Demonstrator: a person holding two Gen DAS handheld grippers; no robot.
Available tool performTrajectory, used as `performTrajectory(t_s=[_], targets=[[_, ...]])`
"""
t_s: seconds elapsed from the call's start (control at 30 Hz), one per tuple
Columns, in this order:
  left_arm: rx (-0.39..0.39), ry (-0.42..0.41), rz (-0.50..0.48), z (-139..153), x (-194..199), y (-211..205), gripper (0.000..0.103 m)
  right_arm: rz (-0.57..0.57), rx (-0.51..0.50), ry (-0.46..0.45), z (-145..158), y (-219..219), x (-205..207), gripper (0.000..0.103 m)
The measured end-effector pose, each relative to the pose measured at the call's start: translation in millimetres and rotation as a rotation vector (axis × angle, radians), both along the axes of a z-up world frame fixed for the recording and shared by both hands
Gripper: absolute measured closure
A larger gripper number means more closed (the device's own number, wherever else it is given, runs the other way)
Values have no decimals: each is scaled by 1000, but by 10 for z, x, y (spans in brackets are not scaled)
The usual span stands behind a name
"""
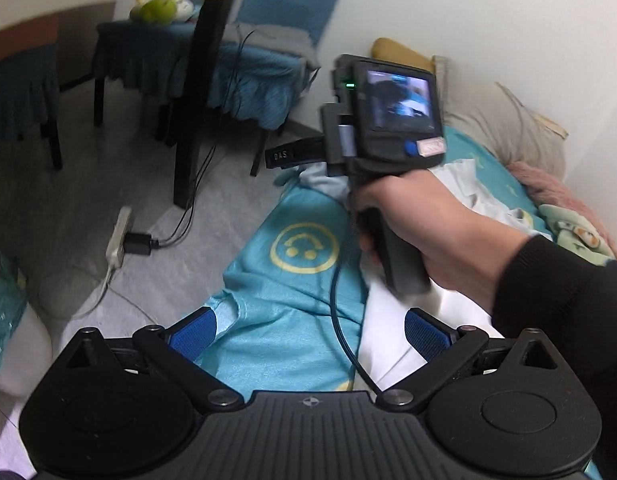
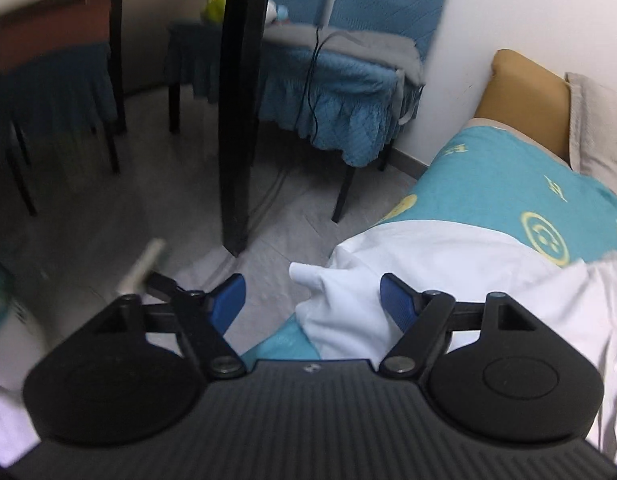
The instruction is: Fold clothes
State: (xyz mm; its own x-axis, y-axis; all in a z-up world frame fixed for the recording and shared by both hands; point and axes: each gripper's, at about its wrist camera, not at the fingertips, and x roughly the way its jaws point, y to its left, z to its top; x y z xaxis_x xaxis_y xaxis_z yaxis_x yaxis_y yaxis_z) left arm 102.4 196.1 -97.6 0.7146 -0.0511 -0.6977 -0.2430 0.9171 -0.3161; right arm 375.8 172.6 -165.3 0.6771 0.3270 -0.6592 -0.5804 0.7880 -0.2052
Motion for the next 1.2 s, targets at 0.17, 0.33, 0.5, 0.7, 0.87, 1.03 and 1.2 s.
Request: performTrajectory(t_s=[0.17,0.33,0.5,0.7,0.87,1.03,1.2], targets=[[2,5,26,-62,59,-8,2,-73,-100,-40,-165,46,127,93],[19,-19,35,-70,63,-71,2,-117,-13,-144,186,-230,11,96],[-7,-96,20,24,-11,-101,2,-267,189,-269,789,-1007,-78,96],[-11,-119,-13,48,29,-264,2,-601,331,-223,805,-2328,-56,96],[15,-91,-58,-29,149,-465,2,-835,429,-75,534,-3331,-65,92],[26,-67,-86,-120,223,-619,2,-891,499,-39,332,-3686,-384,28],[42,-57,-96,-196,256,-671,2,-820,569,-94,421,-3653,-665,20]])
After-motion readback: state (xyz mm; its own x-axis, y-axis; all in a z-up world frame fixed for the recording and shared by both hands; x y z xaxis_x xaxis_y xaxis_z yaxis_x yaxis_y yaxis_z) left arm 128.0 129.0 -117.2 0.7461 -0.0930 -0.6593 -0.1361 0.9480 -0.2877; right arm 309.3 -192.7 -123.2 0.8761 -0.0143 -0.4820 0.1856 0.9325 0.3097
